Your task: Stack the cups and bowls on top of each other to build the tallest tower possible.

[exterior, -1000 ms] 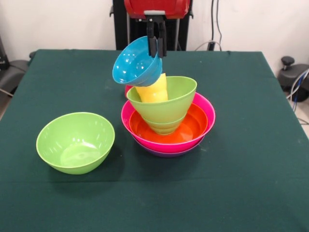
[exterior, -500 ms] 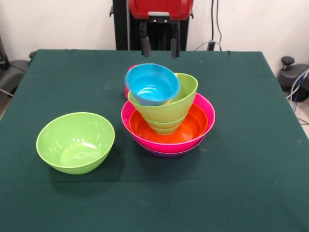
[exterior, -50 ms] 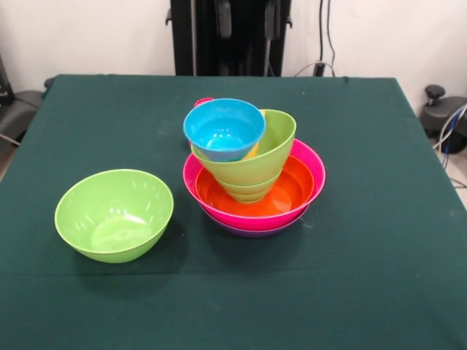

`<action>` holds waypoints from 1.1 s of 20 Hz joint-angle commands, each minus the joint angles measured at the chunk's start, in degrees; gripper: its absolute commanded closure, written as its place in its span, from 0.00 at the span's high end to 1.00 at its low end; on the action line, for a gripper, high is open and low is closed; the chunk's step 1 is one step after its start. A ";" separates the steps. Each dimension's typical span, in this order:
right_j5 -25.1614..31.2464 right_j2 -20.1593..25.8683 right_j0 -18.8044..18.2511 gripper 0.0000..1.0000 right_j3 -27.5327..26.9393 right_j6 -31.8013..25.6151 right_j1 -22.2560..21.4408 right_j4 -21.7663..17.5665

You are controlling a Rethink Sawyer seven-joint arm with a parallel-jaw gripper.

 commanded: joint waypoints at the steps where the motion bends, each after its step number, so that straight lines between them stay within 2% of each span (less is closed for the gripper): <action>1: 7.79 -0.02 2.33 1.00 0.04 -1.67 -2.47 1.07; 6: 3.77 -0.14 0.56 1.00 0.41 -4.06 0.77 -1.41; 10: -0.06 -0.14 -1.56 1.00 3.00 -6.24 2.60 -3.53; 17: -10.78 -1.14 -3.74 1.00 7.98 -6.25 7.31 -10.51; 22: -17.57 -2.87 -4.07 1.00 10.36 -3.90 9.98 -15.65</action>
